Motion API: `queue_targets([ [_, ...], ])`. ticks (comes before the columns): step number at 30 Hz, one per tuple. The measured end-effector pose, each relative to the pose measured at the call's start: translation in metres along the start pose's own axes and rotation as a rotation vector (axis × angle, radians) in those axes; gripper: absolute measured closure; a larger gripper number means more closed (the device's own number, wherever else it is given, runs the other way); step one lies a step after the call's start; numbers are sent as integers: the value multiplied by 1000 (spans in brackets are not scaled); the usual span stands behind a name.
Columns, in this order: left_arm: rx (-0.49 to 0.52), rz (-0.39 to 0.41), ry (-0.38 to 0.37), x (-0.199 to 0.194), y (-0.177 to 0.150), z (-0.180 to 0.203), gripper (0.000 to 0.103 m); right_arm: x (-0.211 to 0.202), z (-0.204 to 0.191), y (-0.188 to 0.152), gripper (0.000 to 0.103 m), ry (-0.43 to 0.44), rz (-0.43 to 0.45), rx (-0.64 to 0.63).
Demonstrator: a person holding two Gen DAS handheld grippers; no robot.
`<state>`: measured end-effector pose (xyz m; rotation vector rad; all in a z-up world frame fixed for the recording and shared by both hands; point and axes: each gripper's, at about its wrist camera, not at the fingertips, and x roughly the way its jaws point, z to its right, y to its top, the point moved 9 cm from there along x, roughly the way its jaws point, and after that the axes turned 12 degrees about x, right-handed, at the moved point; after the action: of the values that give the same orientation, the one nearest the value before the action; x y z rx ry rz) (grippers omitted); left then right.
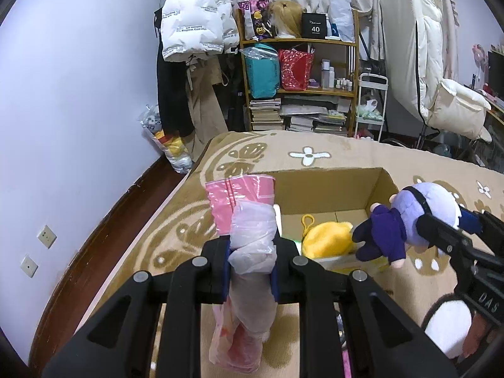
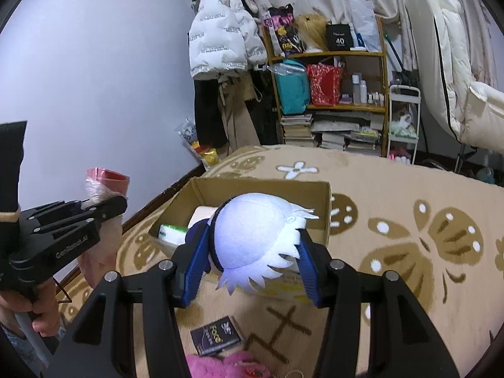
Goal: Organize soft objects
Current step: 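Lower the roll into the box and open the left gripper while the right drops the doll in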
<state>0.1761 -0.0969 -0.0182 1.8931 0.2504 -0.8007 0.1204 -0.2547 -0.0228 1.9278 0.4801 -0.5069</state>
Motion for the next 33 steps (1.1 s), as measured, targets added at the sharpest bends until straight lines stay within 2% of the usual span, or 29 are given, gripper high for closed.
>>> queue_targets([
  [5, -10, -2, -14, 18, 13, 0, 85, 12, -3, 6, 47, 5, 17, -13],
  [12, -60, 47, -30, 38, 31, -8, 85, 39, 3, 11, 47, 17, 0, 1],
  [16, -99, 68, -56, 48, 28, -8, 85, 49, 13, 10, 47, -12, 3, -9],
  [21, -119, 20, -136, 67, 21, -1, 85, 58, 23, 8, 47, -24, -5, 13],
  [25, -130, 11, -155, 76, 19, 4, 84, 66, 25, 10, 47, -23, -7, 18],
  [28, -150, -3, -217, 81, 20, 8, 84, 73, 25, 12, 47, -19, -1, 22],
  [33, -115, -31, -219, 89, 14, 21, 81, 81, 27, 12, 46, -24, -1, 26],
])
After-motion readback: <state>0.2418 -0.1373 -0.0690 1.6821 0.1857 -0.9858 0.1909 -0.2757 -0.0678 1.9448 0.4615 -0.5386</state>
